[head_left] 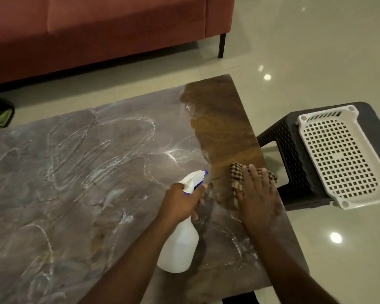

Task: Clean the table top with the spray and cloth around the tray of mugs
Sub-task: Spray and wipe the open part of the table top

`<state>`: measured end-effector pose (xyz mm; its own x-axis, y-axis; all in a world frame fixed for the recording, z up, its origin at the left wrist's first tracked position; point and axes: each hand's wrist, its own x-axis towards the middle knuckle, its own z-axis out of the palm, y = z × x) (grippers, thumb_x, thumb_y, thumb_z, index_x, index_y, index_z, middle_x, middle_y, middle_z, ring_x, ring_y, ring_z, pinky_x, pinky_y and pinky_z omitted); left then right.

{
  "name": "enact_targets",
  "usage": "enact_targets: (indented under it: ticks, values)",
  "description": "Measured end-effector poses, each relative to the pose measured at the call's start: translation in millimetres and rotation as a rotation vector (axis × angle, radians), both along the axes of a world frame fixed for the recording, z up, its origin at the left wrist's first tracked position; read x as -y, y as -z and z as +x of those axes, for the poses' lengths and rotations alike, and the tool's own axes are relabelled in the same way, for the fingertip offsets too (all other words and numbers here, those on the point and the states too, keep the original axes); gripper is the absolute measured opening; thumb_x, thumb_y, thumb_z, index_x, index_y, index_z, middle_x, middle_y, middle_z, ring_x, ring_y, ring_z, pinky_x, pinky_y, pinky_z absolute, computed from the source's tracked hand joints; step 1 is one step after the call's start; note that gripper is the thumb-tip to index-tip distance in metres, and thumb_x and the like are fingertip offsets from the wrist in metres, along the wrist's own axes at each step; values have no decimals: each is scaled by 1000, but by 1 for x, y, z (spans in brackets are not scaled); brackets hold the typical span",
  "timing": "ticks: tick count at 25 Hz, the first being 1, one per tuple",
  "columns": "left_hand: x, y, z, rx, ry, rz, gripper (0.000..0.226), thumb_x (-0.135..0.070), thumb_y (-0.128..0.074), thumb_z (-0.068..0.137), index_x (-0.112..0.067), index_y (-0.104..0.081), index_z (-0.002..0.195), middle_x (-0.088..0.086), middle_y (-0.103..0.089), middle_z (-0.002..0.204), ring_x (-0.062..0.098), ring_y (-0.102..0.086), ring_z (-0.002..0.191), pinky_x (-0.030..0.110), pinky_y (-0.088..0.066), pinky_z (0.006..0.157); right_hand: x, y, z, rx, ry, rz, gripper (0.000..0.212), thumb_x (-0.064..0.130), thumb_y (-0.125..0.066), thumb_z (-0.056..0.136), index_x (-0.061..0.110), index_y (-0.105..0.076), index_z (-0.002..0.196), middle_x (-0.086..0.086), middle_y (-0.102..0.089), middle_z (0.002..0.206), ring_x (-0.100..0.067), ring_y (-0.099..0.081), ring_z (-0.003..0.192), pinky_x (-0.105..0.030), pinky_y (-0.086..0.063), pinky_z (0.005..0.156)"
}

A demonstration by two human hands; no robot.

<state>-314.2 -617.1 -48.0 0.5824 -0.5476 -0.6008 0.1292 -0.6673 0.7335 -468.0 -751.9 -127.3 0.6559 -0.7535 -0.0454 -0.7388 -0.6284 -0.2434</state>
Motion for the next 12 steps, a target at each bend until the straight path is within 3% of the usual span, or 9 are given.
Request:
enact_targets:
  ticks: [4, 6, 8, 9, 10, 12]
  values:
    - [-49, 6, -12, 47, -49, 75, 27, -37, -63, 89, -22, -69, 111, 2, -66, 61, 21, -59, 41, 23, -47, 52, -89, 10, -62, 70, -486, -60, 67, 43, -48, 82, 23, -33, 144, -3, -39, 149, -27, -29, 139, -50, -25, 110]
    - [-65, 7, -6, 12, -102, 75, 30, -38, -63, 89, -19, -70, 111, 1, -65, 61, 22, -58, 42, 26, -49, 52, -68, 4, -91, 46, -313, -84, 67, 38, -45, 80, 20, -33, 144, -5, -35, 150, -32, -31, 138, -53, -24, 110]
    - [-79, 10, 2, 38, -112, 68, 22, -38, -64, 89, -23, -70, 104, 1, -63, 58, 21, -57, 38, 26, -48, 51, -61, -4, -58, -13, 119, -40, 64, 36, -39, 81, 15, -38, 142, -9, -37, 149, -36, -32, 136, -54, -23, 109]
    - [-86, 12, 4, 40, -109, 59, 17, -39, -64, 88, -27, -69, 100, 3, -64, 60, 21, -57, 37, 25, -48, 52, -74, -8, -24, -36, 186, 16, 63, 36, -37, 83, 14, -40, 141, -9, -40, 147, -36, -31, 136, -53, -22, 109]
    - [-93, 13, 5, 36, -106, 36, 17, -42, -65, 88, -30, -68, 99, 5, -66, 62, 20, -58, 39, 25, -48, 54, -100, -6, 3, -11, 87, 14, 61, 37, -39, 83, 16, -42, 140, -9, -42, 146, -34, -30, 136, -52, -21, 110]
    - [-108, 15, 5, 68, -77, 14, 24, -43, -64, 87, -36, -68, 108, 9, -71, 70, 17, -62, 47, 22, -48, 58, -162, 14, 9, 22, -379, -81, 59, 40, -47, 83, 20, -45, 139, -6, -44, 145, -29, -28, 138, -50, -22, 110]
